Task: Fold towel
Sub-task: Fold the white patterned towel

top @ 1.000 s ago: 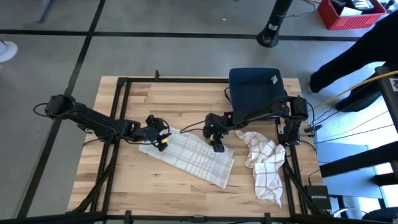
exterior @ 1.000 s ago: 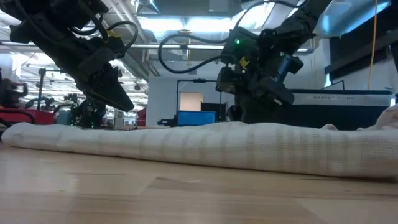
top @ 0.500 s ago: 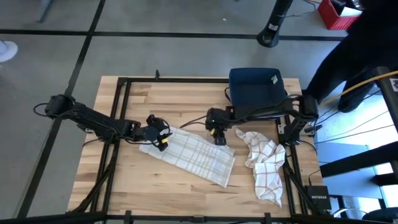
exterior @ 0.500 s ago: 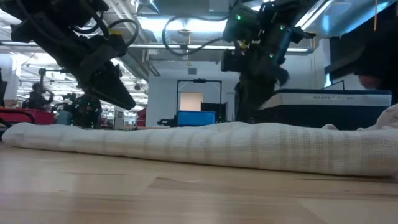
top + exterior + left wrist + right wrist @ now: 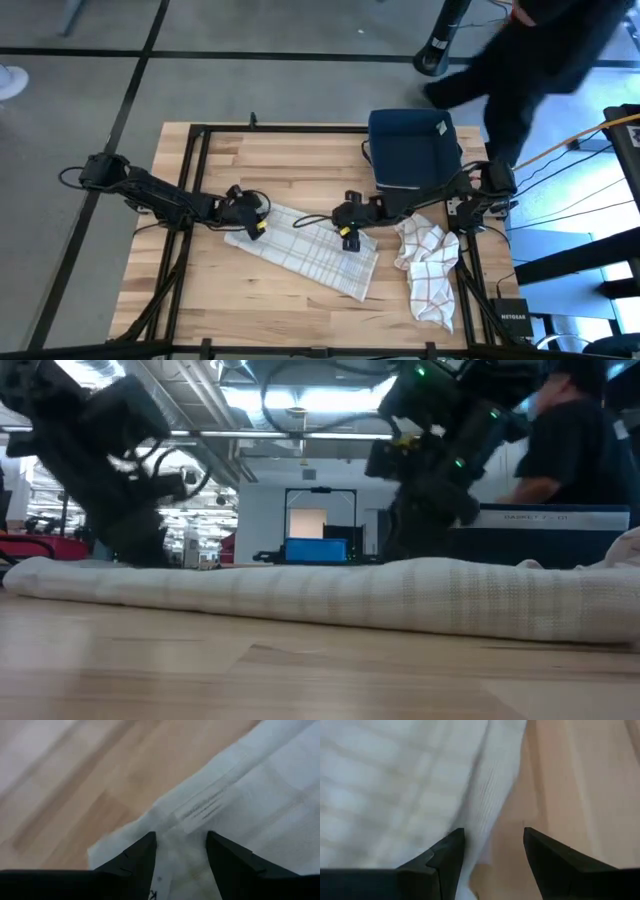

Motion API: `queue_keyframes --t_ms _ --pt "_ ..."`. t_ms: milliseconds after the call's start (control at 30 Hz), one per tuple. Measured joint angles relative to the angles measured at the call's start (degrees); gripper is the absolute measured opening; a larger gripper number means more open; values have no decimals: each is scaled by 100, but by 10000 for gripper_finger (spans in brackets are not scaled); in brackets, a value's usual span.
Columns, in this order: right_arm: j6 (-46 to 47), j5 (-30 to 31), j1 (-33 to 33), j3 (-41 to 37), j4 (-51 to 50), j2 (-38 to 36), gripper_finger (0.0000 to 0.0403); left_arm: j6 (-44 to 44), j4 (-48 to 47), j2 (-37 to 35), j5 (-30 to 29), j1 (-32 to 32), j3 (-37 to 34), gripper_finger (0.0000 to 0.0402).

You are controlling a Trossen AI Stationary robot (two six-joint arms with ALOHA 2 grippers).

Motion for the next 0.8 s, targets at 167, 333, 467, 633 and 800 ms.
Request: queue_keyframes --t_ms 167,333,467,633,800 --pt "59 -9 -16 -375 157 0 209 -916 -312 50 -126 153 -233 166" --pt "20 -38 -17 -372 317 0 209 -914 -220 -23 -102 191 -263 166" --pt "-148 -40 -17 1 -113 -82 209 -557 -285 -177 37 196 -82 166" --pt "-334 -40 -17 357 -614 -348 209 -212 -346 -598 160 176 322 166" --pt "-147 -354 -15 265 -121 -389 209 92 -904 -1097 406 182 855 166"
